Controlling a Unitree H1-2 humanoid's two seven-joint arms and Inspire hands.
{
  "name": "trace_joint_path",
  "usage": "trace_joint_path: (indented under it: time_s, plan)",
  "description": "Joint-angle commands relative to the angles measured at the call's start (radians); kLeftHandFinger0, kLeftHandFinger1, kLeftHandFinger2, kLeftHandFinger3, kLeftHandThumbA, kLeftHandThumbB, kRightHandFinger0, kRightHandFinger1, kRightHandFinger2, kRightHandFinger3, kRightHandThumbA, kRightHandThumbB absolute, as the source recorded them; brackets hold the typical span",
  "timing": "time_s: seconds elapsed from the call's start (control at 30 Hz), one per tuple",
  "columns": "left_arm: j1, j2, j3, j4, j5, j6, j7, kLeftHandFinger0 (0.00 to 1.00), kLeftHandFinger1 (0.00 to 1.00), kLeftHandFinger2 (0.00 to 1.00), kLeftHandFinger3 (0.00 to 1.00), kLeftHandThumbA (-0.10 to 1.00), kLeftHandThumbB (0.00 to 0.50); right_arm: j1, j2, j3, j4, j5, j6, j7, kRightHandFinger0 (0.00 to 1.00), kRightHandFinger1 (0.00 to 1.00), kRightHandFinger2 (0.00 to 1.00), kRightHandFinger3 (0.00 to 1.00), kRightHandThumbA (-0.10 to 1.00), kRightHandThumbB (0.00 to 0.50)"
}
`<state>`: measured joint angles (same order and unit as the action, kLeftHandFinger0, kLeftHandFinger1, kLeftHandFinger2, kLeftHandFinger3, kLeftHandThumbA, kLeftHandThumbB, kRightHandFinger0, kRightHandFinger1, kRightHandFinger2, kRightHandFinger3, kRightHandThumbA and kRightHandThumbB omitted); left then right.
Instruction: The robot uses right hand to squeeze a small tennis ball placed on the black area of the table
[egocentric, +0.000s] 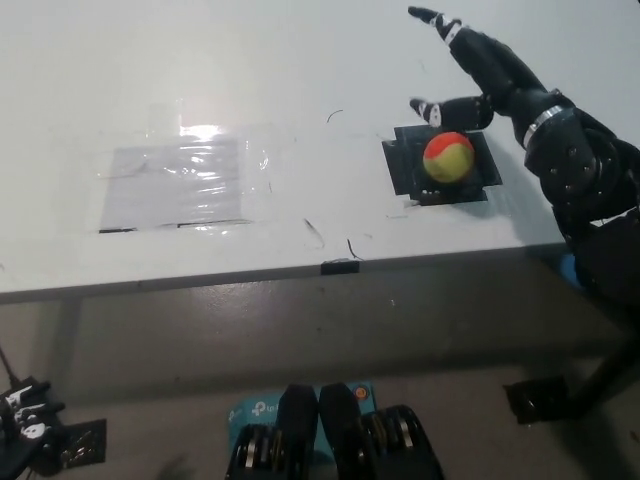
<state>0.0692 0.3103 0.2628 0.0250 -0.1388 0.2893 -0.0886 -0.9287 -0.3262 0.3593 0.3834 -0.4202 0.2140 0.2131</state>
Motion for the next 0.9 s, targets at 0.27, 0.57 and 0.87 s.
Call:
trace_joint_path:
  time_s: [0.27,0.57,0.87]
  plan:
    - [-0.002,0.032,-0.003,-0.037,0.008,0.005,-0.010,0.35,0.41,0.57,0.72,-0.06,0.158,-0.056,0.001,0.019,0.057,-0.103,0.002,-0.028,1.00,1.00,1.00,1.00,0.87,0.500]
    - [-0.023,0.039,-0.013,-0.021,0.010,-0.010,-0.019,0.34,0.42,0.61,0.68,0.00,0.194,-0.043,0.048,0.026,0.191,-0.121,-0.035,-0.091,1.00,1.00,1.00,1.00,0.97,0.500]
    - [-0.031,0.042,-0.013,-0.031,0.014,-0.002,-0.019,0.34,0.42,0.63,0.70,0.05,0.186,-0.051,0.077,0.026,0.273,-0.129,-0.059,-0.115,1.00,1.00,1.00,1.00,0.93,0.500]
